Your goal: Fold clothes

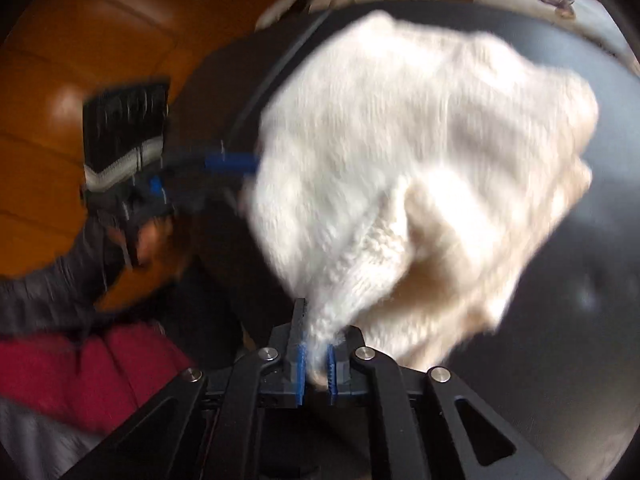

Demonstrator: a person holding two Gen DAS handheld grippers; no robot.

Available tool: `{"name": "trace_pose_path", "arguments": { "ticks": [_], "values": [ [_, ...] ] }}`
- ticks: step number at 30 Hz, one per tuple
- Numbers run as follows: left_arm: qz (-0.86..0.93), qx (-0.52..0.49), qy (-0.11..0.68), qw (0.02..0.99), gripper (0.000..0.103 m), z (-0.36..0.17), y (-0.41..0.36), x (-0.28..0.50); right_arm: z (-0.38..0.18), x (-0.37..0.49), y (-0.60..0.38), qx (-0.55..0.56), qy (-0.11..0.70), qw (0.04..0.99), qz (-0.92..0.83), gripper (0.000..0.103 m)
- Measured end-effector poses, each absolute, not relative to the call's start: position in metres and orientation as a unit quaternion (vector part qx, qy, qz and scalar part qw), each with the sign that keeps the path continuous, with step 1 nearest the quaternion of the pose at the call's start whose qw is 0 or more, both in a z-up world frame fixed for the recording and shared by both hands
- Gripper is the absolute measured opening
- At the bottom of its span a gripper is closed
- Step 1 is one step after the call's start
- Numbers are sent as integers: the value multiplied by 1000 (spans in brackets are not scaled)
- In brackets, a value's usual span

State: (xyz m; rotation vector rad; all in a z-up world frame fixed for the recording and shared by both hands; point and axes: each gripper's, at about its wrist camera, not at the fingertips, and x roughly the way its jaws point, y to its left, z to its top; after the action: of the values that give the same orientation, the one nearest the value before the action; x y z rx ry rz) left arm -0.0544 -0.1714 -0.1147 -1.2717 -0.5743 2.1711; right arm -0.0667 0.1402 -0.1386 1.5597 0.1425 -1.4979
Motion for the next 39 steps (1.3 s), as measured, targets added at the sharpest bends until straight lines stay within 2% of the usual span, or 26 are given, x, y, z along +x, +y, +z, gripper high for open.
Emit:
{"name": "trace_pose_path", "arguments": {
  "ticks": [4,10,14,16,20,24,26,30,32,33,34,35,37,39],
  "values": [
    [798,-492,-175,302,59,-124,-161,-55,-162,-62,161,654,62,428,-621,7],
    [791,-523,-61,311,57,-131,-133,-53,-181,-59,175,645,-1,425,-635,4],
    [788,-517,-74,327,57,-114,-130,-52,-177,-54,187,634,-43,422,-647,9],
    [789,-509,-93,332,57,-105,-130,-57,-171,-53,197,624,-79,424,-651,20],
    [798,-485,-130,332,58,-94,-128,-77,-144,-58,233,569,-147,408,-698,27],
    [798,-488,-148,321,58,-100,-118,-100,-134,-81,260,510,-235,360,-745,47],
    [793,-489,-161,327,58,-102,-109,-107,-143,-98,262,502,-283,340,-743,48],
    [786,-489,-166,338,58,-105,-92,-112,-169,-131,254,501,-350,321,-724,48],
    [783,-491,-156,348,58,-106,-79,-111,-169,-143,252,494,-354,318,-728,47],
    [781,-492,-157,351,58,-108,-75,-107,-167,-148,251,490,-352,317,-732,43],
    [778,-493,-157,355,58,-109,-70,-105,-165,-153,249,485,-349,317,-737,27],
    [775,-494,-157,361,58,-110,-64,-103,-162,-157,244,485,-335,314,-744,17],
    [774,-494,-142,370,58,-111,-52,-100,-154,-160,231,491,-281,307,-765,11],
    [770,-497,-117,383,58,-115,-37,-96,-136,-160,224,479,-216,300,-796,11]
  ]
}}
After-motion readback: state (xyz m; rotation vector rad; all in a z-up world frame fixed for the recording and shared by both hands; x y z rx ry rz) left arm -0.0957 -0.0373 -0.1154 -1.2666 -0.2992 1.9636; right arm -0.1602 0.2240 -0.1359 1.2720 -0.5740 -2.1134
